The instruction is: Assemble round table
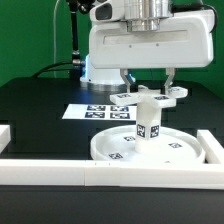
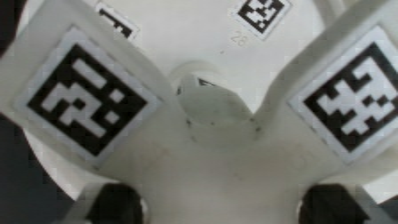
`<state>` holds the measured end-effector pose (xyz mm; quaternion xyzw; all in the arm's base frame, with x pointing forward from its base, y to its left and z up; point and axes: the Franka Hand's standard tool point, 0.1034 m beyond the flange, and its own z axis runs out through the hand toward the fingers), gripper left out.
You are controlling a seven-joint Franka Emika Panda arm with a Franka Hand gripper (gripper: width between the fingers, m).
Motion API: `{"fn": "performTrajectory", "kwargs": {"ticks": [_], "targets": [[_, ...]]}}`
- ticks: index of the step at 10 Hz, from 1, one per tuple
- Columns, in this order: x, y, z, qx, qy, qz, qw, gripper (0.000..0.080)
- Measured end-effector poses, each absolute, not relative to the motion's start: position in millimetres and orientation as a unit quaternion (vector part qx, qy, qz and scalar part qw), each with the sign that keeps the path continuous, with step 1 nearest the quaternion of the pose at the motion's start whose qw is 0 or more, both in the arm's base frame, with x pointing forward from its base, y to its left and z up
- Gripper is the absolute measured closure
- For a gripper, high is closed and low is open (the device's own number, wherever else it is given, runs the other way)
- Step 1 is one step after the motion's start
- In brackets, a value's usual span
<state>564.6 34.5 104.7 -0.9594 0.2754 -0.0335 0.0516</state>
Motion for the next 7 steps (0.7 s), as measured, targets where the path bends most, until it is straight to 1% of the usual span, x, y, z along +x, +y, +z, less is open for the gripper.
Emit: {"fn": "performTrajectory", "kwargs": {"ticks": [5, 6, 7], "targets": [[564.4, 34.6, 104.7, -0.913, 0.404, -0.026, 0.056, 0.0361], [564.3, 34.5, 104.5, -0.894, 0.443, -0.023, 0.061, 0.0361], [563.4, 34.3, 104.3, -0.871, 0.486, -0.019, 0.071, 0.0361]]}}
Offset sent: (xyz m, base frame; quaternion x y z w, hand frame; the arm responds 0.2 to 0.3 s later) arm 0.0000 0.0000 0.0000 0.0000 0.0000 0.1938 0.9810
